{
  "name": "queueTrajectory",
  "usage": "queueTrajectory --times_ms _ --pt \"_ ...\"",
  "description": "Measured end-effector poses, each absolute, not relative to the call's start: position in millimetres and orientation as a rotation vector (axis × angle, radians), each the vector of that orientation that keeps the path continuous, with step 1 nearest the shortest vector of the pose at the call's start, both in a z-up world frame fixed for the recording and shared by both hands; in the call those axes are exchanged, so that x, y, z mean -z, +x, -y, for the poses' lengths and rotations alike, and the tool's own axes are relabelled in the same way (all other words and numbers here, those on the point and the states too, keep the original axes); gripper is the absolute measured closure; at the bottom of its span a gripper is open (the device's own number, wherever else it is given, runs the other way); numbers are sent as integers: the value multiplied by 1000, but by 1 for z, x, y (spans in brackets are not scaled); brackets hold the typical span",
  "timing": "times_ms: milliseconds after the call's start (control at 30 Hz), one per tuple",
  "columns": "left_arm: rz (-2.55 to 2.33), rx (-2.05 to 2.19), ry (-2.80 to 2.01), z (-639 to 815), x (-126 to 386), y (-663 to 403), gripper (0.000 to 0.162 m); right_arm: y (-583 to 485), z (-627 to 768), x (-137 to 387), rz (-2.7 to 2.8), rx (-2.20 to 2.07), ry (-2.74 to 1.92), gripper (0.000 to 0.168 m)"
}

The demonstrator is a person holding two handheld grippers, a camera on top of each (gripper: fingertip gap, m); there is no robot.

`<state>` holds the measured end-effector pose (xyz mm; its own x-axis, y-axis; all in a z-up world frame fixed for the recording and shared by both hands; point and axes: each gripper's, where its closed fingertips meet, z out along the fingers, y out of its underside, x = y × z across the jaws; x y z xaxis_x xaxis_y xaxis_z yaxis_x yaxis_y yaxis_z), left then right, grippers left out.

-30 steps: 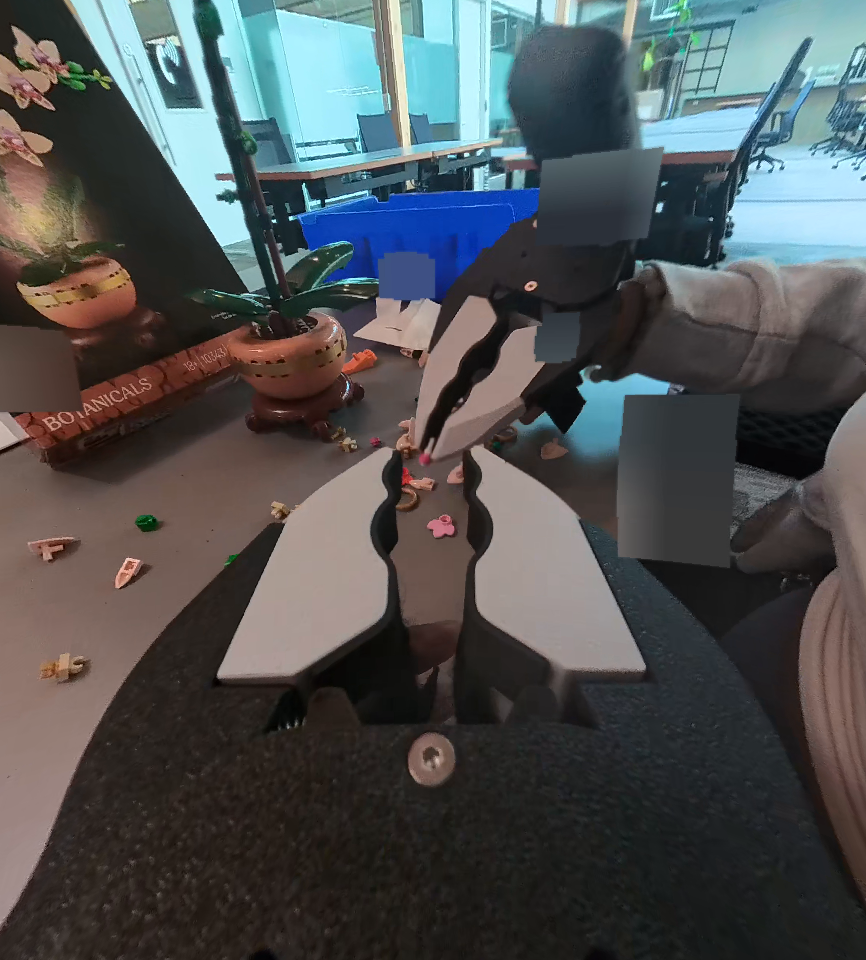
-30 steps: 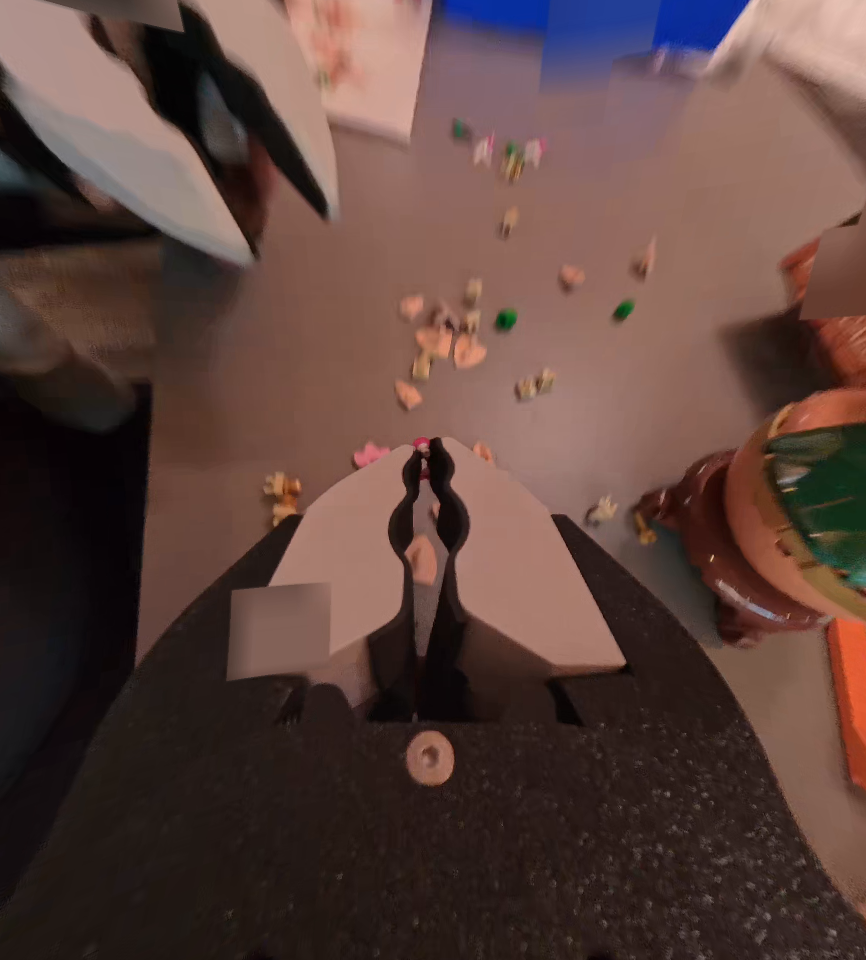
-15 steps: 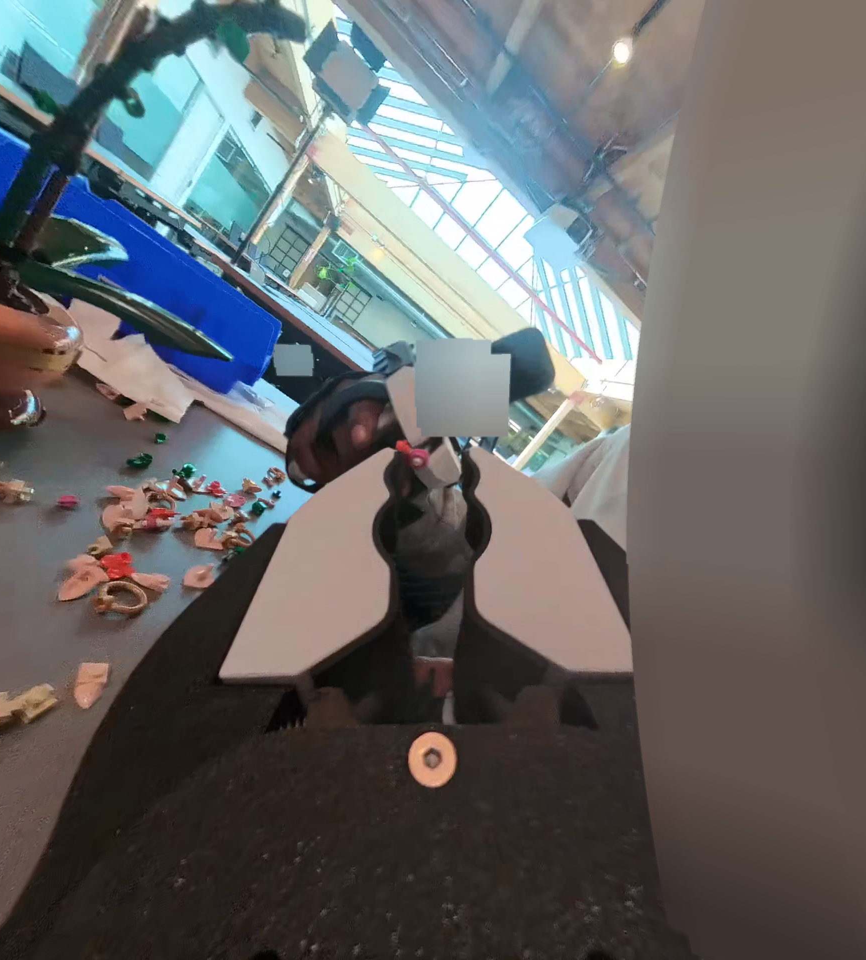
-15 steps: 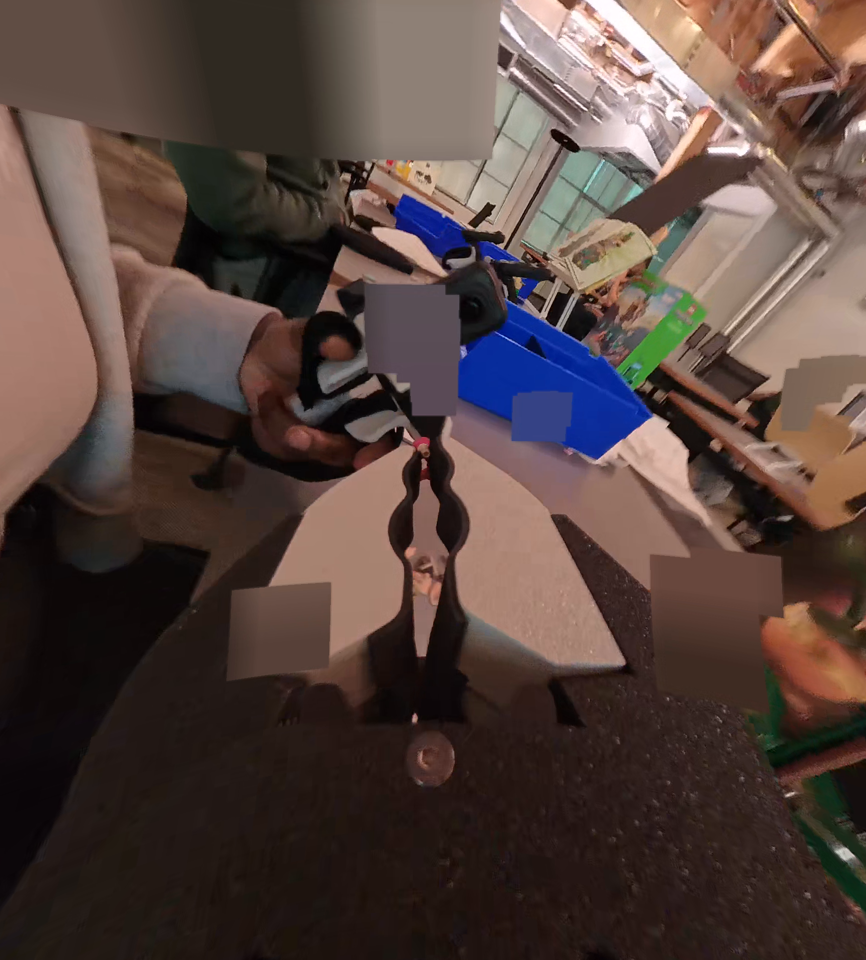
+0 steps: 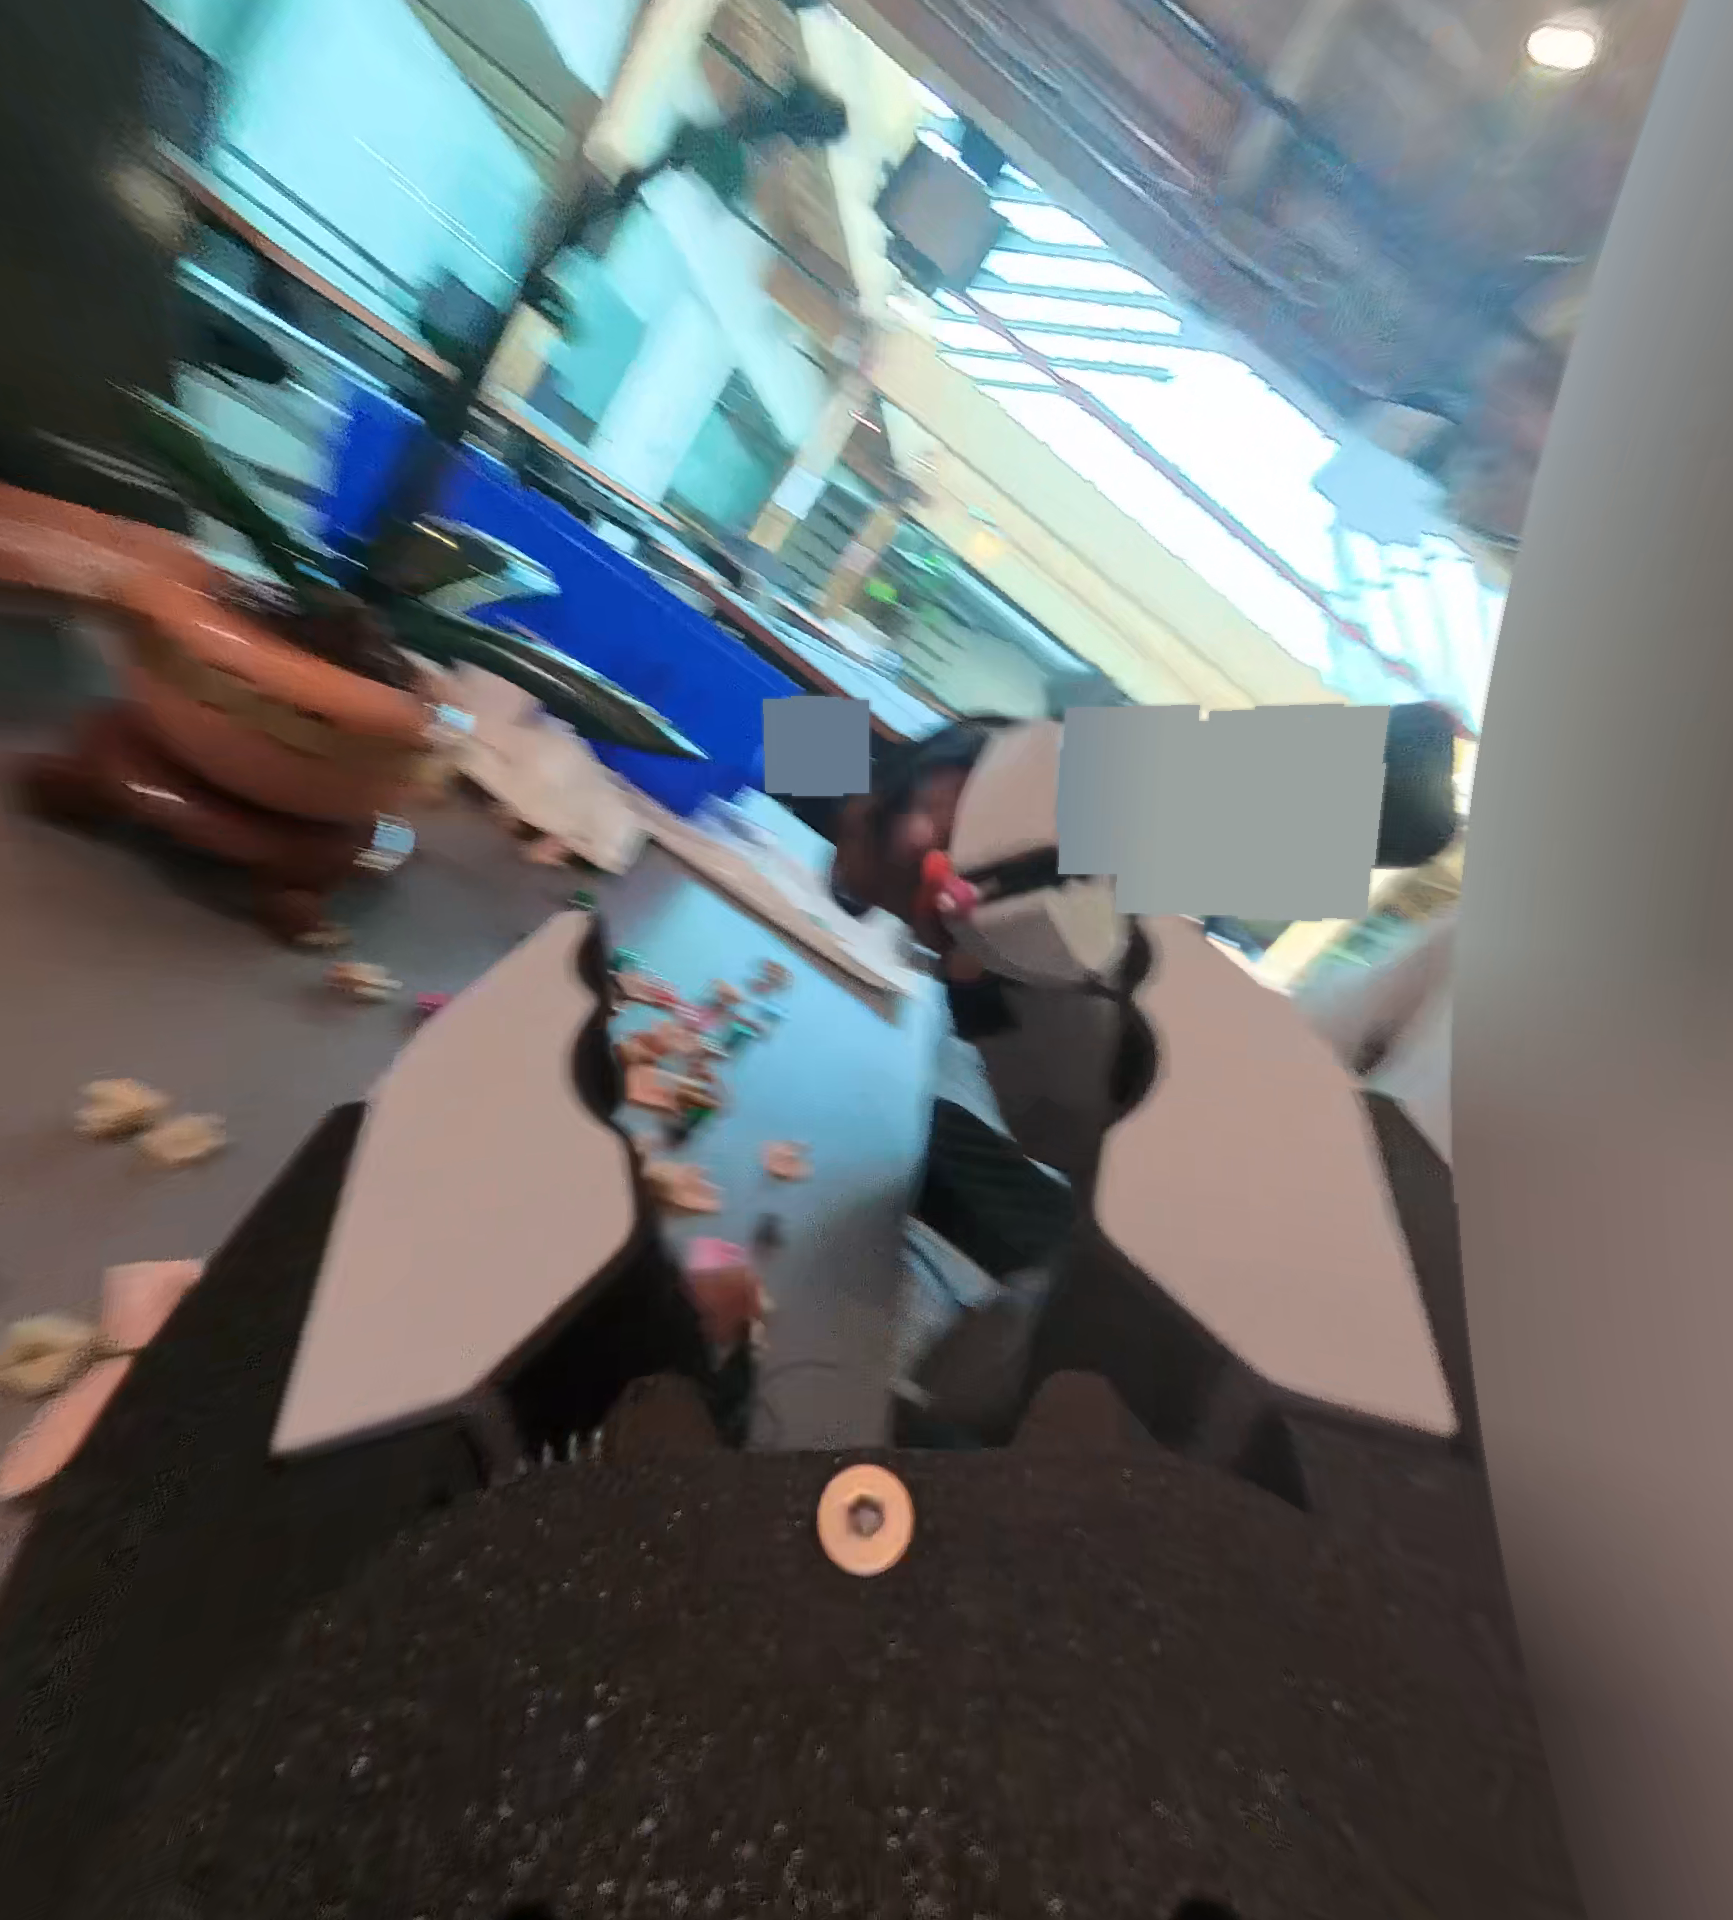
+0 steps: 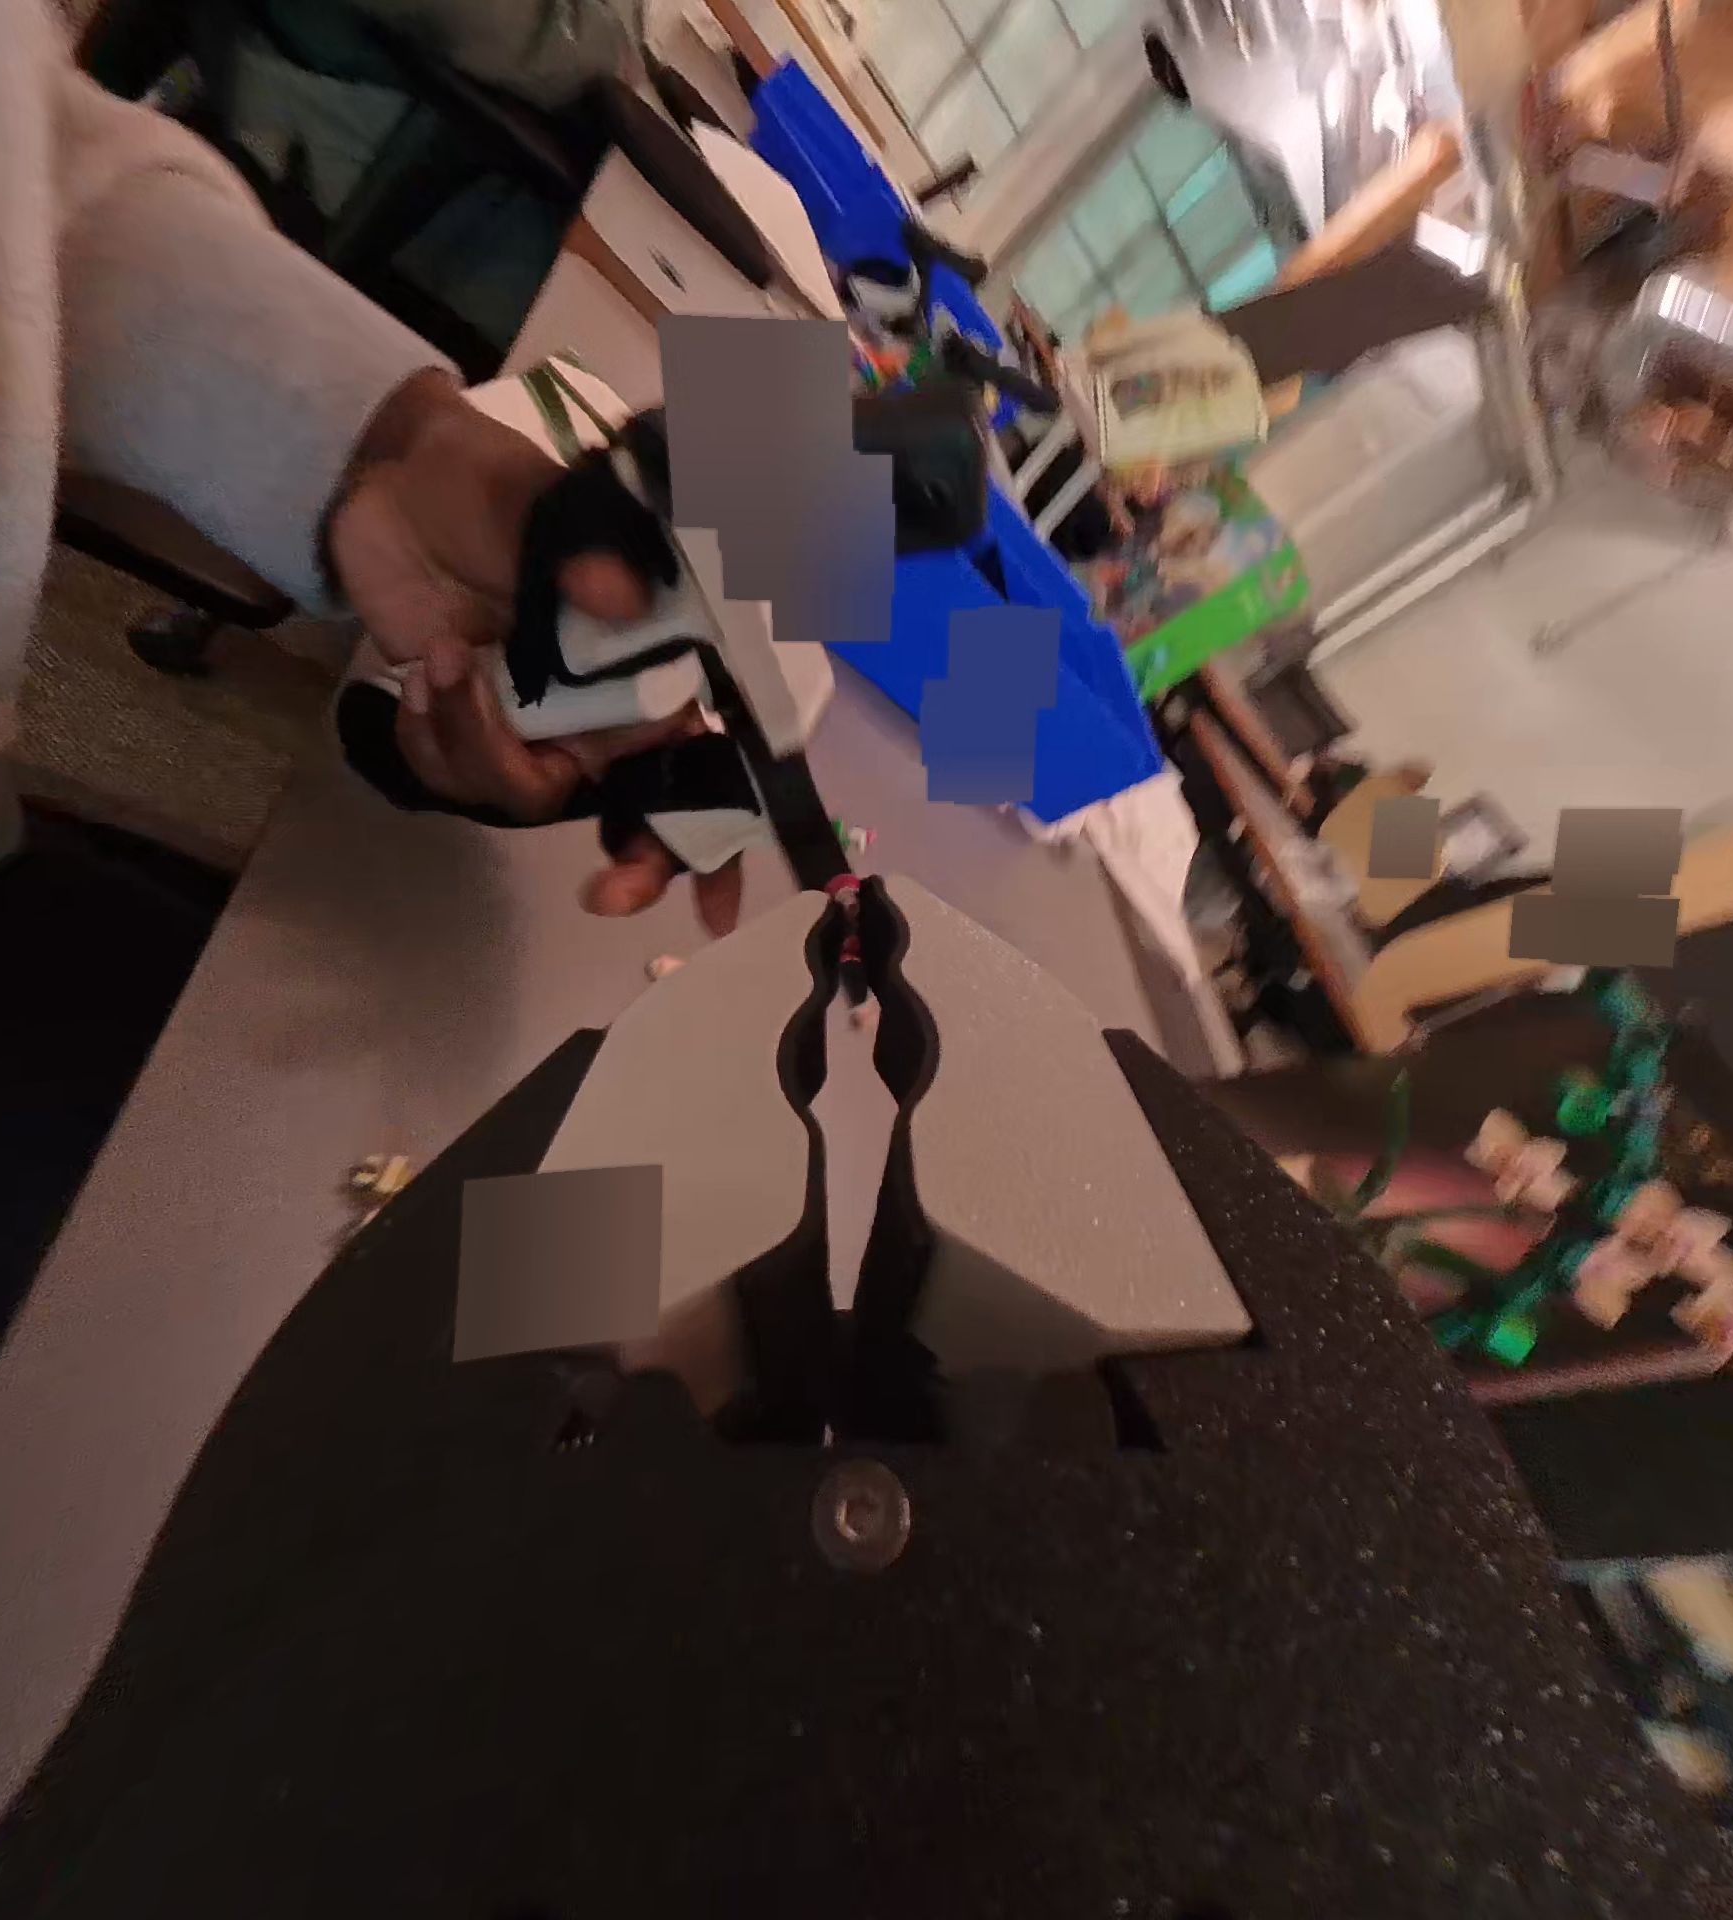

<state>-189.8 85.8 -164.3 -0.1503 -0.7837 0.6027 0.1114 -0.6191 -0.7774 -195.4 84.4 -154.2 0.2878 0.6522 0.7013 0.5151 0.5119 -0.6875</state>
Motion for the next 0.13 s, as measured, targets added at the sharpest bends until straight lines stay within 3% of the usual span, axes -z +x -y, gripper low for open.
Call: queueTrajectory --times_ms 33,133 --pt "-727 1718 -1500 -98 168 -191 53 -191 -86 164 1344 -183 -1238 165" --pt "-717 1452 -1464 -113 174 -198 31 -175 -96 236 1268 -283 -1764 165"
